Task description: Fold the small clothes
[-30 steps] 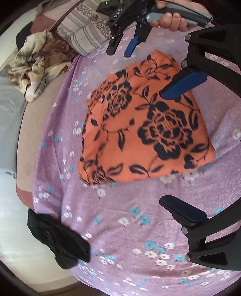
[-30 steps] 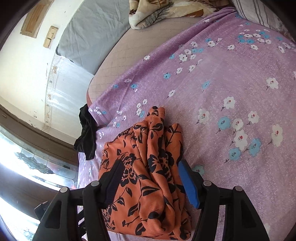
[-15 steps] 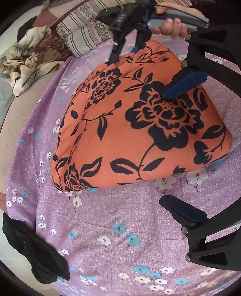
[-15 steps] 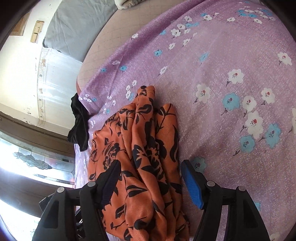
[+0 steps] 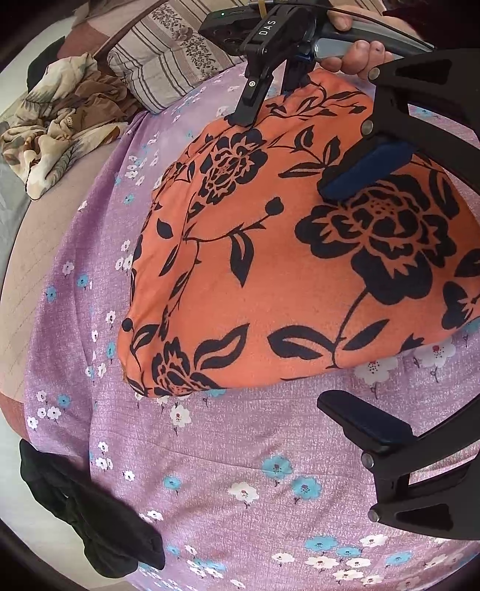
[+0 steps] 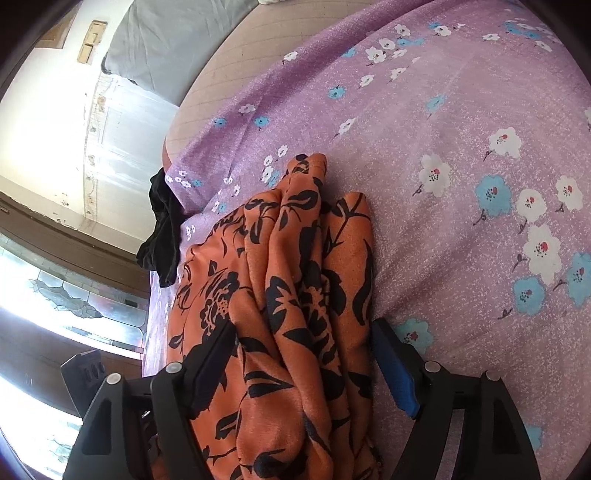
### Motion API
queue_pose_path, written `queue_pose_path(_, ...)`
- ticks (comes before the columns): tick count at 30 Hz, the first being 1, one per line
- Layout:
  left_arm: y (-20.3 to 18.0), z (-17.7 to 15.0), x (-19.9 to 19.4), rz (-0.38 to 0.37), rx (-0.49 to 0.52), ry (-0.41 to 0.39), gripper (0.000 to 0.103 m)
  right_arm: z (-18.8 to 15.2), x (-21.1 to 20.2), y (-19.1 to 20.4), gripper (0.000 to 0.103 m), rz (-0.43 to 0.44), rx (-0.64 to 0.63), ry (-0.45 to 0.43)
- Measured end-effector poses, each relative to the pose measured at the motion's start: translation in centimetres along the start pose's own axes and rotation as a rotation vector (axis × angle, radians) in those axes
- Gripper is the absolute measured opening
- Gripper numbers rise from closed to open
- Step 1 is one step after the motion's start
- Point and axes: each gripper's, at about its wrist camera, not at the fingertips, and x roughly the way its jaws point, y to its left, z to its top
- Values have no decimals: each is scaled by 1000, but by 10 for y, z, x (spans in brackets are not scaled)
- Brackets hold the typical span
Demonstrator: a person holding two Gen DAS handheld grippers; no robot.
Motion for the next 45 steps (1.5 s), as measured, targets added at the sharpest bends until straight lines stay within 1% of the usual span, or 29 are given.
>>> queue_pose_path(7,-2,0,2,-5,0,-2,103,-4,5,4,78,53,-15,8)
queue_pose_path(11,-3,0,3,-10,-3,-2,103,-8,8,10,78,56,-36,9)
queue_pose_path(14,-3,-1,4,-19,-7,0,103,-12,11,13,78,91,-43,17)
queue_pose_path(16,-5,0,4,-23,-6,0,103,-14,12,19,77,106,-73,24)
queue_pose_path(18,-5,-1,4,-22,-2,-2,103,-16,13,23,77,96,-102,20)
queue_pose_path(20,-5,-1,4,-22,-1,-2,103,-16,15,20,74,84,-89,23)
queue_pose_path(21,-6,-1,4,-22,1,-3,103,-16,17,18,70,73,-81,24)
queue_pose_path(22,-5,-2,4,-22,2,-4,103,-17,19,17,64,56,-84,23)
queue_pose_path(24,-5,-2,5,-26,2,-4,103,-18,20,18,58,29,-99,16)
queue_pose_path(28,-2,-2,7,-44,-12,1,103,-18,21,18,55,13,-107,5)
queue_pose_path(32,2,-3,9,-71,-21,-2,101,-18,21,17,55,10,-107,6)
queue_pose_path(34,1,-4,9,-97,-18,2,92,-18,21,18,55,9,-107,6)
queue_pose_path(35,2,-4,8,-99,-21,-2,90,-18,21,17,55,8,-107,5)
queue_pose_path(37,3,-4,5,-106,-26,-16,78,-18,21,18,54,7,-105,0)
queue_pose_path(38,5,-4,3,-109,-34,-24,75,-19,21,18,54,5,-105,-4)
queue_pose_path(40,8,-3,-1,-120,-48,-40,59,-20,20,21,51,-3,-115,-11)
queue_pose_path(43,5,-2,-6,-106,-22,-61,47,-21,19,29,46,-23,-146,-28)
queue_pose_path(45,1,-3,-9,-87,1,-75,43,-22,16,35,44,-39,-175,-40)
